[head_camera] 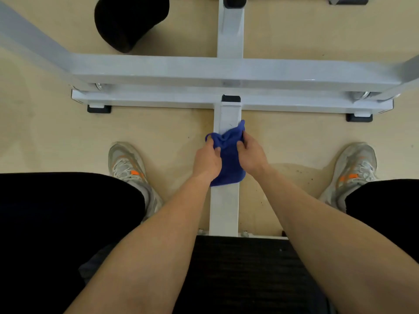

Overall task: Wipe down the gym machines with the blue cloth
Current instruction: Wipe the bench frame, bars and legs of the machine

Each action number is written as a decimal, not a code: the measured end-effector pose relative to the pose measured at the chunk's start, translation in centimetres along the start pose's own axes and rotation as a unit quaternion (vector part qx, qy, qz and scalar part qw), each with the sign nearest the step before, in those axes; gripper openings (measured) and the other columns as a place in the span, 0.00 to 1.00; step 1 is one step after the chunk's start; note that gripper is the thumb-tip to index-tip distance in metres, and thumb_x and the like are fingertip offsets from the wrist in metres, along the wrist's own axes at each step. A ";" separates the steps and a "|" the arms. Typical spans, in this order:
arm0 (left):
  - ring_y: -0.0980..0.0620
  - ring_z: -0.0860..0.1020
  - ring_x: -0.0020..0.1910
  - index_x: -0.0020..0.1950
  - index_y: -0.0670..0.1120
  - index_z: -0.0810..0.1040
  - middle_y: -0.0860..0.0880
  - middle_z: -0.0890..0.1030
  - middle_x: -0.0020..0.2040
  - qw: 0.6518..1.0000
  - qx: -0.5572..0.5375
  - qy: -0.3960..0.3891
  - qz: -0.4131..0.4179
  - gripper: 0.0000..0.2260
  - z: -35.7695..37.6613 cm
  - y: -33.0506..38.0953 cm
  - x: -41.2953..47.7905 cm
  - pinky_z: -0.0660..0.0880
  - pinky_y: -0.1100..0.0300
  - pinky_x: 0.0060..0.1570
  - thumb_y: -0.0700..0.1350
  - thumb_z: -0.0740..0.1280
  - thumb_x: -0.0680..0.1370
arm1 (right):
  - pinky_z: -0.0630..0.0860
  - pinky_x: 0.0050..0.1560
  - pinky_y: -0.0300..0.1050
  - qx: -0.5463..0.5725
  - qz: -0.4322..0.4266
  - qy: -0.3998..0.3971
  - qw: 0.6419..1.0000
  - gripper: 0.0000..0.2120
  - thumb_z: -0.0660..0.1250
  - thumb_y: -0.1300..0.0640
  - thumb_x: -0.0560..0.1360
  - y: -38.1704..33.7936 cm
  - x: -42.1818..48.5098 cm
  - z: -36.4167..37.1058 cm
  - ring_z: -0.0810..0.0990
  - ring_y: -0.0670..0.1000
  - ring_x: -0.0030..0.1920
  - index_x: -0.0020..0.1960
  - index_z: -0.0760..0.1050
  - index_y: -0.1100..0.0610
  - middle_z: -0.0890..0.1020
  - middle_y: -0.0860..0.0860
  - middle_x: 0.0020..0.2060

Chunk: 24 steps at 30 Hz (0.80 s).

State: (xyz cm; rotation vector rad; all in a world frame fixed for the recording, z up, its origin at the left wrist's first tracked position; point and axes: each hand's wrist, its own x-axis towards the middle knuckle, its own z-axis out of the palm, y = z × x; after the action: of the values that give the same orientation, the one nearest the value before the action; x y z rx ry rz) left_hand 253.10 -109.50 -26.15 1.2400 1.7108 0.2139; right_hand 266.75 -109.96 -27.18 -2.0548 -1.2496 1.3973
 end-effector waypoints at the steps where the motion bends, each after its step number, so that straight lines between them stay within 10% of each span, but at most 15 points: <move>1: 0.46 0.77 0.49 0.64 0.47 0.72 0.46 0.79 0.52 1.000 -0.012 0.004 0.000 0.11 0.0 0.5 1.1 0.73 0.56 0.48 0.42 0.55 0.84 | 0.72 0.55 0.43 0.012 -0.002 0.004 1.000 0.16 0.52 0.61 0.83 -0.2 0.8 0.0 0.78 0.50 0.54 0.67 0.72 0.57 0.80 0.50 0.56; 6: 0.55 0.74 0.55 0.78 0.56 0.58 0.58 0.75 0.60 0.995 -0.094 -0.042 0.015 0.28 -0.3 1.4 4.1 0.70 0.60 0.59 0.37 0.56 0.81 | 0.76 0.52 0.40 0.080 -0.011 0.039 0.996 0.19 0.52 0.64 0.80 -1.0 4.5 -0.1 0.80 0.46 0.50 0.64 0.74 0.53 0.82 0.47 0.51; 13: 0.52 0.75 0.66 0.74 0.54 0.70 0.53 0.78 0.67 0.947 -0.311 -0.081 -0.026 0.28 -1.9 1.2 5.3 0.69 0.53 0.70 0.35 0.59 0.76 | 0.75 0.63 0.42 0.181 -0.023 0.036 0.982 0.22 0.53 0.64 0.80 -0.5 3.5 0.3 0.80 0.44 0.60 0.70 0.73 0.50 0.82 0.45 0.60; 20: 0.56 0.71 0.68 0.77 0.56 0.65 0.55 0.72 0.72 0.965 -0.260 -0.026 -0.019 0.23 -1.3 2.5 6.1 0.65 0.57 0.72 0.41 0.56 0.83 | 0.78 0.58 0.59 0.125 0.023 0.010 0.992 0.18 0.52 0.61 0.78 1.8 0.3 0.3 0.82 0.54 0.52 0.59 0.77 0.51 0.83 0.50 0.51; 24: 0.56 0.73 0.66 0.76 0.59 0.66 0.56 0.74 0.70 0.966 -0.256 -0.021 -0.026 0.22 -1.0 2.7 6.3 0.67 0.56 0.71 0.43 0.56 0.83 | 0.78 0.57 0.51 0.170 0.017 0.019 0.985 0.18 0.52 0.61 0.82 1.1 0.3 0.3 0.82 0.50 0.52 0.61 0.77 0.52 0.84 0.48 0.52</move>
State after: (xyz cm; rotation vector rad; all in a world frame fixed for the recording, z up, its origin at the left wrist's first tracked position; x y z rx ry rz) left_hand 253.96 -102.78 -27.75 0.8081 1.5187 0.5556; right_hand 267.07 -110.42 -28.25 -1.8656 -0.8909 1.4640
